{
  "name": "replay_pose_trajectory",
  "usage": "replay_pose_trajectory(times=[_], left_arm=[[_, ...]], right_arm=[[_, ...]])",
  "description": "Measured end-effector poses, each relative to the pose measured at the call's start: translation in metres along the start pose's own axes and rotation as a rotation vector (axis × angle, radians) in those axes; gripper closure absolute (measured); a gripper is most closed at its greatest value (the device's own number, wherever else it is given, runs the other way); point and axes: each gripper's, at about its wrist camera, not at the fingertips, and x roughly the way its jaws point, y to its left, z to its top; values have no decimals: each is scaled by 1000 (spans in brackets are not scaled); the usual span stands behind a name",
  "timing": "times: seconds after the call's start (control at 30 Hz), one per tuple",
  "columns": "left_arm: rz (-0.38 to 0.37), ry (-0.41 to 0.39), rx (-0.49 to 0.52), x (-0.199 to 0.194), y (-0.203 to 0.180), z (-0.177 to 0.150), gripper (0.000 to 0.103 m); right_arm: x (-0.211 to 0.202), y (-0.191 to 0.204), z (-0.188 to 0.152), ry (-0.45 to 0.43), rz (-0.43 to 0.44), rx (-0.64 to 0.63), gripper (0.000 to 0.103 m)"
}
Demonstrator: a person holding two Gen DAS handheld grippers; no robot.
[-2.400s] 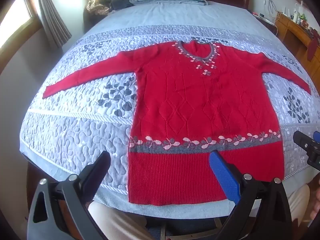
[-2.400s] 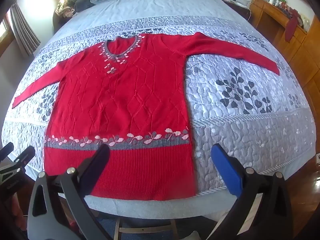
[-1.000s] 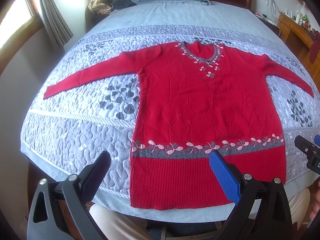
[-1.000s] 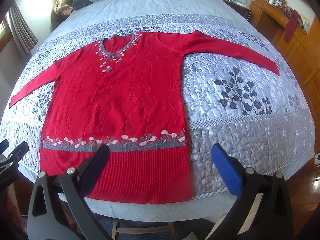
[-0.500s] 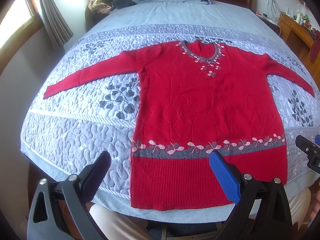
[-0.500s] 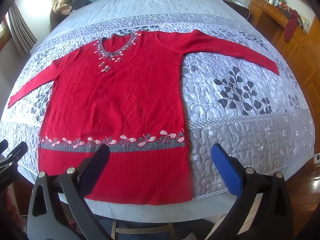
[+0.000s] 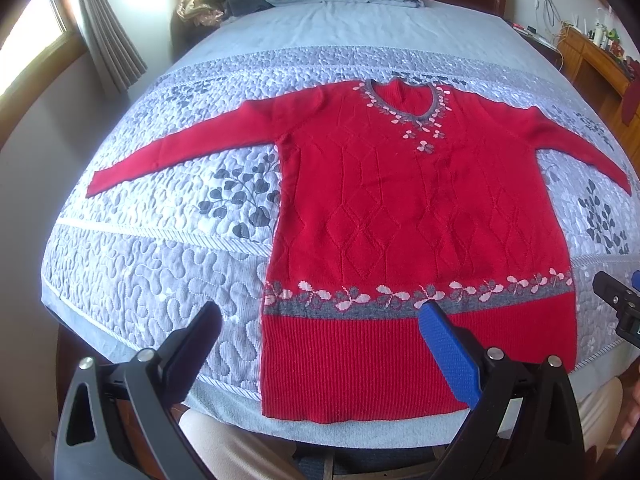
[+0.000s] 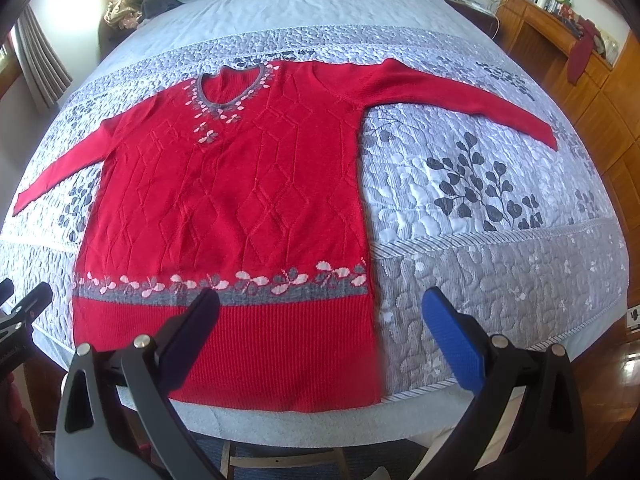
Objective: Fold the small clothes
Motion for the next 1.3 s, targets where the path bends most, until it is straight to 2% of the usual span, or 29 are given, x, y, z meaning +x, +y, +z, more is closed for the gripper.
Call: replay_pose_trajectory(times=[0.67,0.97,1.07,1.17,1.3], left_arm=[[7,11,-2,7,4,2,4],[14,36,15,22,-11,12,4],[7,49,31,36,-29,30,4],[-7,46,54,50,-58,62,4],[-28,14,84,68,-110,112,4]], right_arm=[[6,2,1,8,-1,-5,3],[18,-4,8,25,4,-7,3],[32,-25,19,40,-7,4,3],[47,-71,44,57,-31,58,3],[64,-167,97,44,-104,159,3]])
